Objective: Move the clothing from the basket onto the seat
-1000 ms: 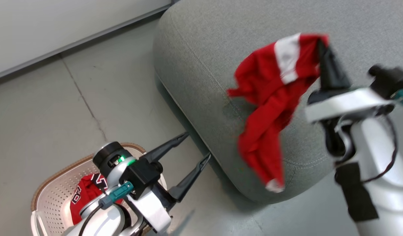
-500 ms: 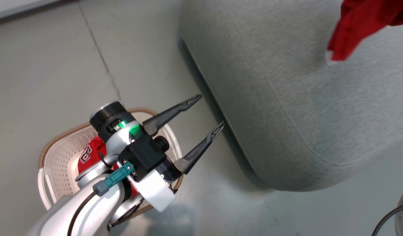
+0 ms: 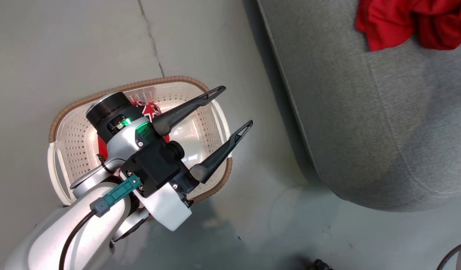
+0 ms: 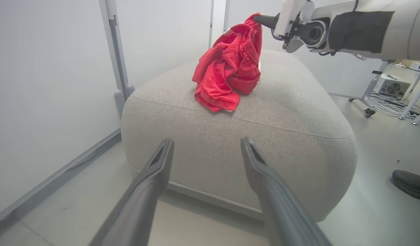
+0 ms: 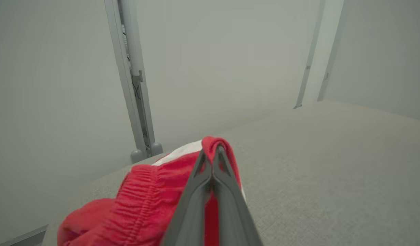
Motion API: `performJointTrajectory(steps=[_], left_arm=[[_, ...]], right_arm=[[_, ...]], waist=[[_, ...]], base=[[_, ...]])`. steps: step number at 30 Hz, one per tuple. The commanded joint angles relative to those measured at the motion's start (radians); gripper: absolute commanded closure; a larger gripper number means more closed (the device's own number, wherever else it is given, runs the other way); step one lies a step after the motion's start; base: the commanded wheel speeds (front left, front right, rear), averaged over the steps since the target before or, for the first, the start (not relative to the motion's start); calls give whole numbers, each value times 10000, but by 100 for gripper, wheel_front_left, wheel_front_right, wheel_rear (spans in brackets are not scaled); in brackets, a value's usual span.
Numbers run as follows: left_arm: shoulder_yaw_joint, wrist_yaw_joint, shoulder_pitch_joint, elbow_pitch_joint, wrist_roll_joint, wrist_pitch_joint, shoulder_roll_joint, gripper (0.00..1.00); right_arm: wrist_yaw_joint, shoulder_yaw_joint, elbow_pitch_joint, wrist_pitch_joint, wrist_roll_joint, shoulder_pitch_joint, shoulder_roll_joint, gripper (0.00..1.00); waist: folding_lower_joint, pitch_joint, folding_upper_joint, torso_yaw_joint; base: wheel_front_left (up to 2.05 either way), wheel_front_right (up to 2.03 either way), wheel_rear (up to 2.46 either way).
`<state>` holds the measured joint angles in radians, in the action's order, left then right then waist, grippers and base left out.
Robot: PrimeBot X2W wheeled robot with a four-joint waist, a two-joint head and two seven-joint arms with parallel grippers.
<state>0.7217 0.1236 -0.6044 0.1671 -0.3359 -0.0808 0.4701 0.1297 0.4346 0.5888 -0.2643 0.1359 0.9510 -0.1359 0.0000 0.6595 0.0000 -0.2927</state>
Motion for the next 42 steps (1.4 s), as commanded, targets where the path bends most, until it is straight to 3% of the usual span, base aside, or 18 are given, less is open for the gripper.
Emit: performJointTrajectory(steps=[1,6,7,8,14,25,34,42], left_arm=[[-5,76,-190,62,23,-14,76,0],[74,60,-302,34,-3,5,177,0],[79,60,-319,-2,-19,-7,181,0],[78,56,-326,-35,-34,-26,185,0],[82,-77,-74,-385,-186,-279,59,0],[-341,-855,960,-1459,-945,-1094,-407,0],[-1126,-1483,1829,-2276,-1731,-1671,-929,0],[-2419,-2035,2766,-2652,-2213,-1827,-1312,0]], right_arm=[[20,241,206,-24,-65,-198,-46,100],[20,811,1048,-24,-273,-377,71,100],[18,902,1182,-24,-303,-403,122,63],[18,901,1190,-25,-339,-423,155,1],[18,745,664,-24,-287,-1177,378,0],[20,-631,-1604,-24,68,-3533,745,0],[18,-2364,-3218,-24,322,-5264,829,0],[20,-3460,-4118,-24,550,-6425,821,0]], waist=[[0,277,0,155],[0,428,0,174],[0,411,0,169],[0,377,0,161],[0,-186,0,200],[0,-1947,0,746],[0,-3112,0,1889],[0,-4034,0,2774]], base=[[0,0,0],[0,0,0],[0,0,0],[0,0,0],[0,0,0],[0,0,0],[0,0,0],[0,0,0]])
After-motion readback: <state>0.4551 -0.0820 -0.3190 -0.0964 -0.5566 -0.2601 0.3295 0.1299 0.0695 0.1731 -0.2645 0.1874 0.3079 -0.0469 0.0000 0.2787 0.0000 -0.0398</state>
